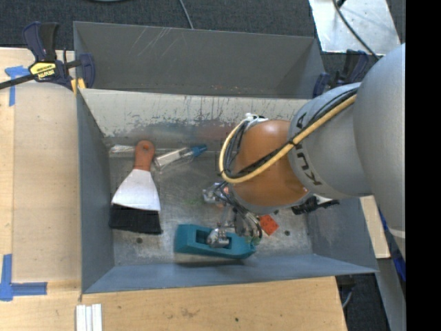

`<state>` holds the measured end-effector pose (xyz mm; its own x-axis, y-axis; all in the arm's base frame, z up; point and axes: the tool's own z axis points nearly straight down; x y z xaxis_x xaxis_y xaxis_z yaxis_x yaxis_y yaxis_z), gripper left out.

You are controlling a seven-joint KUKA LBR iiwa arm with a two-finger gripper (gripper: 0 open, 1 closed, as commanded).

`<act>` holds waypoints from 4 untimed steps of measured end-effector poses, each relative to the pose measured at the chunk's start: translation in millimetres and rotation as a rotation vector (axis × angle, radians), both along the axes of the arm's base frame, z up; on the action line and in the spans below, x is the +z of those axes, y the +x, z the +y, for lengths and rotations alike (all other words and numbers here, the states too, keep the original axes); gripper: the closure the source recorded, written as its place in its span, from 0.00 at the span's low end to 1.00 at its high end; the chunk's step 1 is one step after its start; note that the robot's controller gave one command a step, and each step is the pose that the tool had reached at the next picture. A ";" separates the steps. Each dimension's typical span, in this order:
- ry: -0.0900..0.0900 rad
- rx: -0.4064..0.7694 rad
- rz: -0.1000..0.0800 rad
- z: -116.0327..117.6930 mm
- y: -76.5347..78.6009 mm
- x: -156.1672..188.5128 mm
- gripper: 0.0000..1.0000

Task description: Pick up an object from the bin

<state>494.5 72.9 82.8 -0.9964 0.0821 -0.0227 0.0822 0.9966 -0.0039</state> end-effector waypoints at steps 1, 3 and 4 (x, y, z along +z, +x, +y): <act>0.006 0.000 0.012 0.9 -4.0 13.5 0.00; 0.009 -0.021 0.056 9.7 -8.8 1.3 1.00; 0.009 -0.021 0.056 9.7 -8.8 1.3 1.00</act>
Offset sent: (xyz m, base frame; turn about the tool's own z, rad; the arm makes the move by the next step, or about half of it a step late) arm -0.0054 0.0109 0.0172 0.0300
